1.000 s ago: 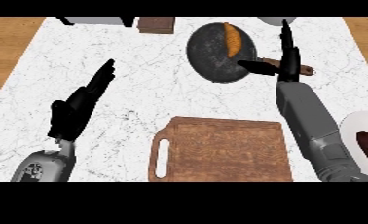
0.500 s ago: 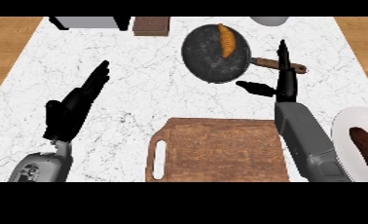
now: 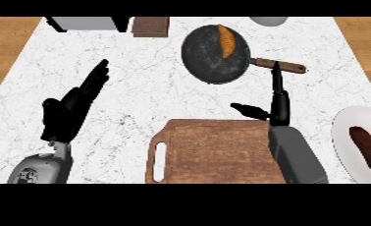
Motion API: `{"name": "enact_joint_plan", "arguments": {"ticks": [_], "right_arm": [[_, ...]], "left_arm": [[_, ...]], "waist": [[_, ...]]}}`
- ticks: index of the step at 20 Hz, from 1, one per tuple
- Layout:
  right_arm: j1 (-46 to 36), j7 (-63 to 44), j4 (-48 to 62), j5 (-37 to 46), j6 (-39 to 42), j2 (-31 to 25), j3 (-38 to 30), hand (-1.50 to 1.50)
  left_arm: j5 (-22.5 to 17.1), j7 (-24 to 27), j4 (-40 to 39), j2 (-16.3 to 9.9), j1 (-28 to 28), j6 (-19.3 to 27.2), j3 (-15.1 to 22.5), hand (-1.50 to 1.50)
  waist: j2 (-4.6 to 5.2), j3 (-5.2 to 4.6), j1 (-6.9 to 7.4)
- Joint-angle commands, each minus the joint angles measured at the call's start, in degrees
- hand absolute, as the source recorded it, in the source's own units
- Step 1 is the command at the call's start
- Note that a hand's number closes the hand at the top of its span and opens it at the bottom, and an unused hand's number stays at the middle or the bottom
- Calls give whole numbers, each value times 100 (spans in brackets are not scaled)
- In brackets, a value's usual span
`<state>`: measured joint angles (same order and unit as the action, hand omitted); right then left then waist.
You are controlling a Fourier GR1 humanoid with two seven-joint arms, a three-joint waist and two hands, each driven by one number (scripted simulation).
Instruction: Pick the croissant from the cutting board and place it in the pan
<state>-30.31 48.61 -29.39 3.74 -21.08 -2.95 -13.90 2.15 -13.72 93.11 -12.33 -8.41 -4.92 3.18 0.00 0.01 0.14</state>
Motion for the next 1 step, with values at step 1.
{"name": "enact_joint_plan", "arguments": {"ticks": [1], "right_arm": [[446,195,-289,23,-207,55,137,-150]], "left_arm": [[-2,142,-278,-35,-133,-199,-216,0]], "waist": [[2,-1,-11]]}}
